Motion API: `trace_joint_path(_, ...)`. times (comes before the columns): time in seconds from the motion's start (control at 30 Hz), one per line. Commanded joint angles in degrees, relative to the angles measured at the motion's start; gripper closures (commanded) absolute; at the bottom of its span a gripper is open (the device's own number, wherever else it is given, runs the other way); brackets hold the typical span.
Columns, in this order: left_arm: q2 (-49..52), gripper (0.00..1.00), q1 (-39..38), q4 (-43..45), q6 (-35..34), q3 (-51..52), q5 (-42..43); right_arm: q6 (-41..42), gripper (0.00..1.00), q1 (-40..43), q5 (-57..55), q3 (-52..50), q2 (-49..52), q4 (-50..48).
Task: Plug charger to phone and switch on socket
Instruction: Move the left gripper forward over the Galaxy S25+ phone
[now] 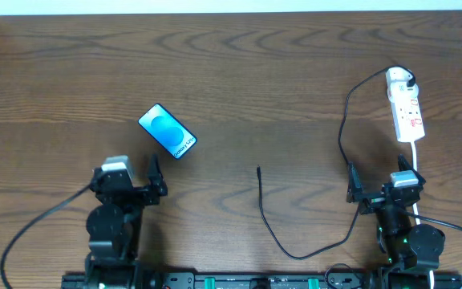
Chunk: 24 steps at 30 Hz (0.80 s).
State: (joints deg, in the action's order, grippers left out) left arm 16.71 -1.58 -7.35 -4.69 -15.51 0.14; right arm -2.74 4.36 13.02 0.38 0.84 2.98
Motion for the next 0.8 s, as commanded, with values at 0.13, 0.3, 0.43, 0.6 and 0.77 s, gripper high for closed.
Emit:
trace_joint_path(0.13,10.25,0.13,0.28,-0.37,-1.22,-9.77,0.94,-0.52,0.01,-0.17,-0.68,-0.07,-0.52,0.33)
trace_joint_path(0.3,16.87,0.13,0.28,-3.26,-3.69,-16.04,0.98,-0.52,0.01,-0.17,-0.7,-0.07,-0.52,0.33)
trace_joint_path(0.43,23.06,0.13,0.28,-9.6,-3.8,-23.23,1.77,-0.52,0.01,-0.17,-0.68,-0.07,-0.52,0.33)
trace_joint_path(0.6,33.11,0.13,0.28,-19.34,-5.4,-35.65,3.13,-0.52,0.01,-0.17,-0.7,-0.07,-0.52,0.33)
trace_joint_path(0.77,43.91,0.13,0.28,-27.32,-9.4,-47.98,2.54,-0.52,0.01,-0.17,-0.7,-0.07,-0.52,0.33)
